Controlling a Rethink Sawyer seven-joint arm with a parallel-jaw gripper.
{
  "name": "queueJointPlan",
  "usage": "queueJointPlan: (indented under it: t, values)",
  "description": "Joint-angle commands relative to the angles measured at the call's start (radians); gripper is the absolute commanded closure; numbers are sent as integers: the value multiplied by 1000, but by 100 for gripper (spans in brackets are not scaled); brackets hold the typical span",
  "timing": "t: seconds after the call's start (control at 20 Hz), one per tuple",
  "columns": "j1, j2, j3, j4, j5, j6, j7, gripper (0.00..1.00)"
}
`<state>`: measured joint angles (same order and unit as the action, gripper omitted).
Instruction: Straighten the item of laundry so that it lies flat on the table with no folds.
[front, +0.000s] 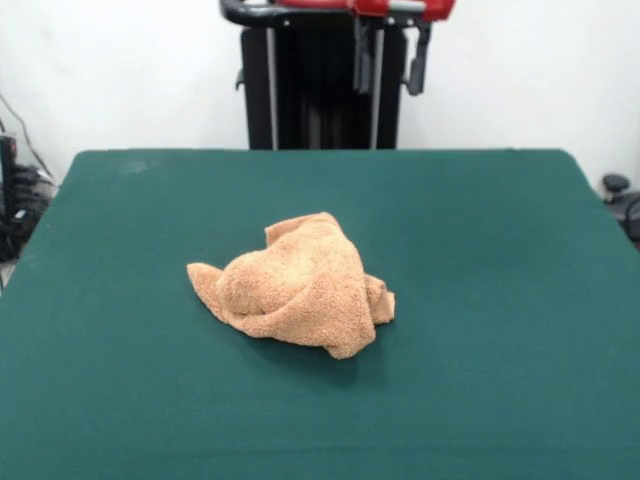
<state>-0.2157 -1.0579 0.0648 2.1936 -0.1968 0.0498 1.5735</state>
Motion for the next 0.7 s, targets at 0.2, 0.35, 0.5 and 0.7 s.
queueJointPlan:
  t: [0.2,0.35,0.5,0.7]
  values:
    - [75,202,102,-71,-2,-47,148,0]
    - [115,192,76,-140,36,33,146,0]
    - [140,202,47,-222,63,147,133,0]
    - [141,242,12,-312,83,208,131,0]
